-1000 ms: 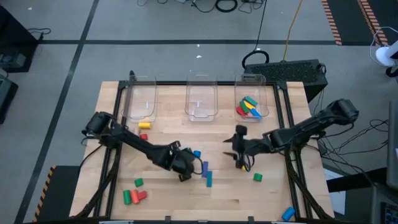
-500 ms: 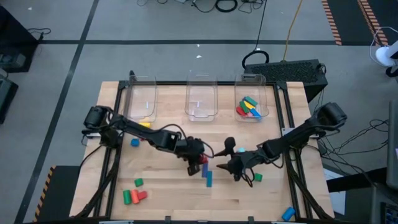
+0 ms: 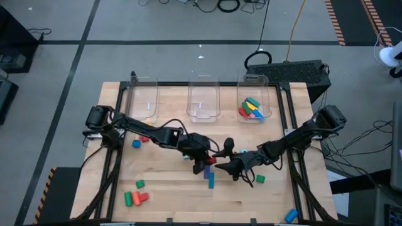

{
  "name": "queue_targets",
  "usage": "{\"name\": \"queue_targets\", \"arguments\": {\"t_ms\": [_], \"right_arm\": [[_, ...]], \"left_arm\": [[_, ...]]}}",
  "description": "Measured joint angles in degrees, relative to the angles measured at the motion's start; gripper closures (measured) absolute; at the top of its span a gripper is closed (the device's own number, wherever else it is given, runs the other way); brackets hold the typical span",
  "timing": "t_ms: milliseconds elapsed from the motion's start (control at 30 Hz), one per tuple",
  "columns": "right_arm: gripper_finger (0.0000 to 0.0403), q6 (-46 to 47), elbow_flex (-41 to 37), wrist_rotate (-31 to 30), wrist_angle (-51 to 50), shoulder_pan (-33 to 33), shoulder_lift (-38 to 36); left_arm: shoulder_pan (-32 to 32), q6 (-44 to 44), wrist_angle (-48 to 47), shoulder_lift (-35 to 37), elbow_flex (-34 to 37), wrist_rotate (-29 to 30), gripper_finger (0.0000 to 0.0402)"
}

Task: Sort blocks by size
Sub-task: Put the red rectangular block into the right transparent bin

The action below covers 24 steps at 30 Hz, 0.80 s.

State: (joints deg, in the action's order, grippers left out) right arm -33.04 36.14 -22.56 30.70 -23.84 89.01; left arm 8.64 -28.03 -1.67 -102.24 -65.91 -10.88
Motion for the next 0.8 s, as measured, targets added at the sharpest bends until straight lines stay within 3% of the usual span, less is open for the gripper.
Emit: {"name": "queue_targets", "arguments": {"t_ms": [267,800], "right_arm": [[0.0202,-1.2,0.0,0.1,0.9,0.2,0.0],[0.0344,-1.8,0.0,4.1,0.9,0.2,0.0]], "left_arm": [[0.0,0.0,1.7,0.0,0.0,-1.5,0.0294],[0.0,-0.5,2.8,0.1,-0.1,-2.9,0.0293]]}}
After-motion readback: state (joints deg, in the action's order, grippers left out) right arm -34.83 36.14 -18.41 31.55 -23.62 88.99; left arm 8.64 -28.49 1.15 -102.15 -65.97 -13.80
